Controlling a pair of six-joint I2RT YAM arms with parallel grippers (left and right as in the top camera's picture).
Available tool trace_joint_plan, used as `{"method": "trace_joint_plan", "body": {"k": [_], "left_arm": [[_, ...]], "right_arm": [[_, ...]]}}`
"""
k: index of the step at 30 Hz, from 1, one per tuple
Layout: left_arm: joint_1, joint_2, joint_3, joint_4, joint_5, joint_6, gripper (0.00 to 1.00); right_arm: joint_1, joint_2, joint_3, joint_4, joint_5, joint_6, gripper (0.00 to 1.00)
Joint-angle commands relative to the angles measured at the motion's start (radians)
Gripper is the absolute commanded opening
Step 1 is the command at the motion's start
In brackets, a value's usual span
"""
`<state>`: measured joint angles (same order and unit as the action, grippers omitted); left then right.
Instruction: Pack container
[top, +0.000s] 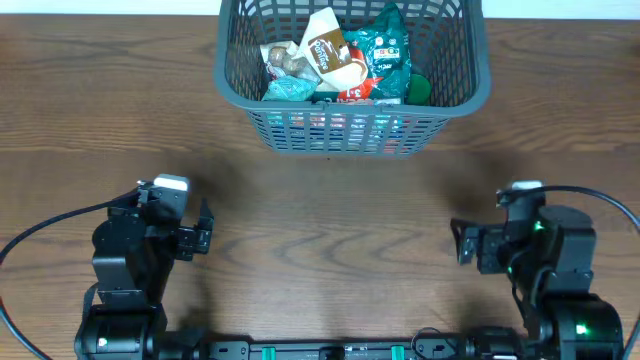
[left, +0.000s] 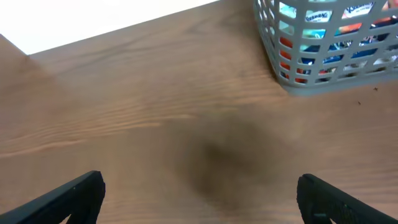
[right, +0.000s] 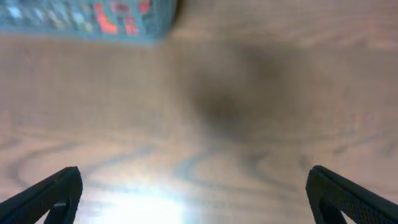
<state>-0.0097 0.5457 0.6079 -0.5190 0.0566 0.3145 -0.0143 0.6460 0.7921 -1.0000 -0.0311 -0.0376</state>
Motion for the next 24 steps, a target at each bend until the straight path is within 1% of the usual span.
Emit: {"method": "trace_joint_plan", "body": {"k": [1, 7, 19, 24], "left_arm": [[-0.003, -0.006, -0.003, -0.003, 0.010, 0.005, 0.99], [-0.003, -0.005, -0.003, -0.003, 0.010, 0.005, 0.99], [-0.003, -0.005, -0.003, -0.003, 0.010, 0.005, 0.99], [-0.003, -0.005, -0.003, -0.003, 0.010, 0.005, 0.99]], "right_arm": [[0.008, 0.001, -0.011, -0.040, 0.005, -0.012, 0.99], [0.008, 0.002, -0.011, -0.110, 0.005, -0.012, 0.99], [0.008, 0.002, -0.011, -0.112, 0.005, -0.012, 0.99], [0.003, -0.072, -0.011, -0.114, 0.000, -0.011, 0.99]]}}
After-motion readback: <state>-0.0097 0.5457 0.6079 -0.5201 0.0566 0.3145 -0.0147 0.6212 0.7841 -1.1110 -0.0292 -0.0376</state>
